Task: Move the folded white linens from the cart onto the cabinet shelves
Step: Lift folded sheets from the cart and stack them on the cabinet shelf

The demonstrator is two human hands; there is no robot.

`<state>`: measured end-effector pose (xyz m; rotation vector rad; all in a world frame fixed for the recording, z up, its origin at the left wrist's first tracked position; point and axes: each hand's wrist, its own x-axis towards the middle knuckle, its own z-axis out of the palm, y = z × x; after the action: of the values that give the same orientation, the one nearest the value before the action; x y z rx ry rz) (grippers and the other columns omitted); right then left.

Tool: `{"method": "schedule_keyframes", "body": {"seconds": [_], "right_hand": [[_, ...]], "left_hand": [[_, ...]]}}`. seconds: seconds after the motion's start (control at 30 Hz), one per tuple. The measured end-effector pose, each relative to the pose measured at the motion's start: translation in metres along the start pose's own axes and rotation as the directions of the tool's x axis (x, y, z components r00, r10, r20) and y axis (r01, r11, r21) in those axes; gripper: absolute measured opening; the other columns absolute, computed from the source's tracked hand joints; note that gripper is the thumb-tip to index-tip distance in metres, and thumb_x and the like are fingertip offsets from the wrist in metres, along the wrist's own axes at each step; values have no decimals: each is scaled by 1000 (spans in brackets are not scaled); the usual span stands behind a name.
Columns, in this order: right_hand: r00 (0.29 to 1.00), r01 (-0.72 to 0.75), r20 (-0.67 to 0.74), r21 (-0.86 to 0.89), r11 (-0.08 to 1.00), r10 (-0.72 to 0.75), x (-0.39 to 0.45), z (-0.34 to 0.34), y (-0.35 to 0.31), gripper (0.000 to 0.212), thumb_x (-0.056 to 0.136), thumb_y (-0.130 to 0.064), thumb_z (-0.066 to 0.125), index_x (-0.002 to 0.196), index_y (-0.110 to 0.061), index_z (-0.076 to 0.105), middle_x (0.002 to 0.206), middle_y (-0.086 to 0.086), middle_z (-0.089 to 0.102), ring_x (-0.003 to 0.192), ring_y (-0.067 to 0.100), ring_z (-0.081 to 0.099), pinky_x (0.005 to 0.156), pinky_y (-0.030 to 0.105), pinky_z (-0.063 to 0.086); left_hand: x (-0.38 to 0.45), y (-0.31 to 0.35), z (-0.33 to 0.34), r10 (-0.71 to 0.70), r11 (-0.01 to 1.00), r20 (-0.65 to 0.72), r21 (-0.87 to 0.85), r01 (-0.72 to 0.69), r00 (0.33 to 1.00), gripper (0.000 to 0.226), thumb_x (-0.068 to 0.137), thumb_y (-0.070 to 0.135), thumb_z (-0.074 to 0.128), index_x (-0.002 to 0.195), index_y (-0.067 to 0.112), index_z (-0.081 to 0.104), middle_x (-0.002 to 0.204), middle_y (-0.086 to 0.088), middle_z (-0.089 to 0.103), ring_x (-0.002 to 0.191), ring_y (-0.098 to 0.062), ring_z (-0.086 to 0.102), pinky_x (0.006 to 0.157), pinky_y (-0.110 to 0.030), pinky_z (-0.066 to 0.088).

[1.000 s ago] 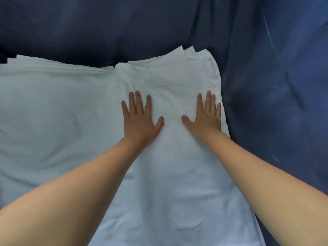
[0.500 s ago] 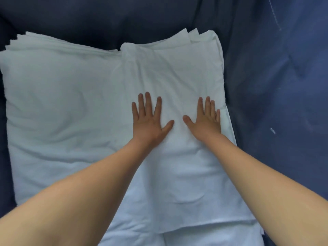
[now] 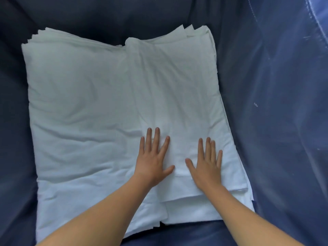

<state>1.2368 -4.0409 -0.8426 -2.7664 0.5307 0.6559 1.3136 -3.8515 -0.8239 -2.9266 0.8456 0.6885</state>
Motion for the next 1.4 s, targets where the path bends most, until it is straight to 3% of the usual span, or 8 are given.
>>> {"method": "schedule_keyframes", "body": {"seconds": [0.17,0.5,0.6,0.7,0.8,0.97,1.23,1.4], "right_hand": [[999,-27,43,-58,998,30,2,4,1,89,85,-69,4,156,-19,-15,164,8,-21,150,25,-21,118,49,-14],[963,-26,269,-9,1000,28,10,-38,-3,96,92,-61,45,157,-22,-15,163,6,-24,151,26,-20,122,51,-5],[940,-34,340,38,999,19,11,-56,-2,95,92,-58,50,158,-22,-8,165,5,-18,152,25,-14,123,48,4],[938,-164,339,276,947,64,18,-78,-8,79,93,-51,56,156,-14,25,165,9,15,151,26,18,118,39,26],[969,-225,220,615,755,110,23,-115,-31,50,97,-45,54,138,-15,54,142,4,54,130,22,50,100,30,39],[999,-36,41,822,569,4,10,-212,-92,23,102,-38,49,109,-19,61,92,-12,56,96,14,51,73,23,39],[969,244,-193,860,448,-158,-54,-393,-179,45,105,-42,40,138,-14,52,114,-17,57,124,16,53,110,39,42],[938,340,-275,843,417,-209,-128,-507,-211,68,105,-50,29,141,8,34,147,31,33,134,49,33,108,63,32]], "left_hand": [[4,6,-3,-39,998,114,58,32,993,99,91,75,33,156,25,-22,153,-16,-44,139,-39,-42,120,-56,-12],[13,2,-53,-5,994,331,104,-31,944,111,82,71,58,159,24,-7,163,-16,-24,148,-42,-23,122,-55,3],[15,0,-67,12,998,383,59,-37,924,104,83,68,59,160,25,5,165,-13,-18,151,-39,-17,123,-52,10],[20,-4,-90,-7,981,342,-180,73,940,78,87,63,57,151,21,40,163,-11,23,151,-32,18,118,-42,27],[18,-15,-132,-231,741,222,-591,319,947,57,95,56,53,136,17,57,136,-10,60,127,-27,54,99,-31,42],[-4,-43,-232,-462,367,120,-876,312,879,53,93,57,48,113,11,64,119,-7,67,112,-28,62,94,-38,47],[-70,-56,-407,-532,26,85,-993,117,843,50,101,54,38,111,13,65,115,-5,68,105,-20,66,96,-42,50],[-136,-46,-508,-519,-38,-40,-997,-70,854,61,102,61,28,122,17,65,125,-3,63,114,-19,60,107,-45,44]]}}
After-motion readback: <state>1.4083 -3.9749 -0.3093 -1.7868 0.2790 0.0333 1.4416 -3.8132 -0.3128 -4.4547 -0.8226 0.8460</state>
